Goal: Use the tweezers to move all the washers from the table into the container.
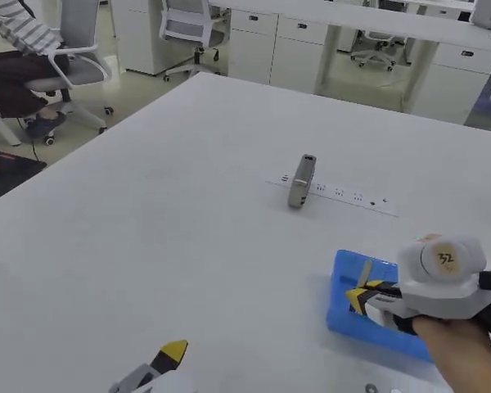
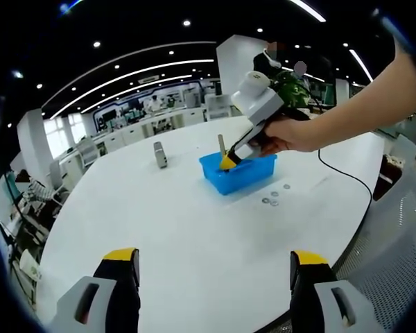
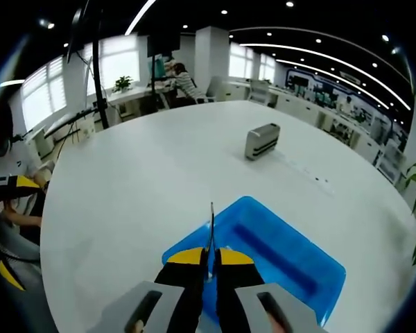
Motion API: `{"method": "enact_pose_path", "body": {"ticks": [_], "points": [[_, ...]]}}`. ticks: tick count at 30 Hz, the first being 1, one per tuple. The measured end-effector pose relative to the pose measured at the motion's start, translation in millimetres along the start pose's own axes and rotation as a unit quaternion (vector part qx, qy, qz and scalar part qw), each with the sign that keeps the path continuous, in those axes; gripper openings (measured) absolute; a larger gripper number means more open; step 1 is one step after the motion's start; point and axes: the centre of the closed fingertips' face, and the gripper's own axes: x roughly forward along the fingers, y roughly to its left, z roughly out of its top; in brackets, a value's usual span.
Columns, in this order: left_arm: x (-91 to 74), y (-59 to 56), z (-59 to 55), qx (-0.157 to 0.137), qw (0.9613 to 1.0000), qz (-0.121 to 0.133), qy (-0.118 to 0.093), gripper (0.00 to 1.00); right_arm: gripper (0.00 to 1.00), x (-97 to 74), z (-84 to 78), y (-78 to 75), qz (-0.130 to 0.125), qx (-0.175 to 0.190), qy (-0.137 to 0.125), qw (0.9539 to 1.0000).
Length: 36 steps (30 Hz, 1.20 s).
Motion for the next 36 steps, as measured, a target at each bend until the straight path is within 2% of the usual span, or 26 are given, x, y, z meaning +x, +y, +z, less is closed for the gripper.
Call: {"method": "enact_pose_path", "body": {"ticks": [11,14,18,22,27,31,36], "points": [[-0.4,-0.1,-0.4,0.000,1.0000,0.001,0.001,0.92,0.02,-1.9,-1.3,-1.1,0.001,0.019,-0.007,0.9998],[-0.9,0.3,0.6,0.000,1.0000,0.002,-0.002,0.91,0.03,-4.3,-2.3,-2.4,-0.008,0.024,-0.003,0.9997],[-1.3,1.4,1.5,-0.002,1.0000,0.004,-0.005,0.91,0.03,-11.3,3.0,-4.4,-0.019,0.026,-0.018,0.9993],[-1.6,2.4,2.1,-0.003,1.0000,0.005,-0.007,0.91,0.03,-20.8,12.0,-7.7,-0.024,0.025,-0.027,0.9990],[-2.4,3.1,3.5,-0.003,0.9999,0.007,-0.011,0.91,0.03,-41.6,30.1,-7.4,-0.029,0.026,-0.056,0.9977],[-2.9,3.9,4.1,-0.004,0.9999,0.009,-0.014,0.91,0.03,-58.9,40.9,-3.3,-0.030,0.020,-0.078,0.9963],[-2.9,3.5,5.1,-0.001,0.9998,0.009,-0.016,0.91,0.03,-75.6,45.8,2.8,-0.032,0.024,-0.098,0.9944]]}}
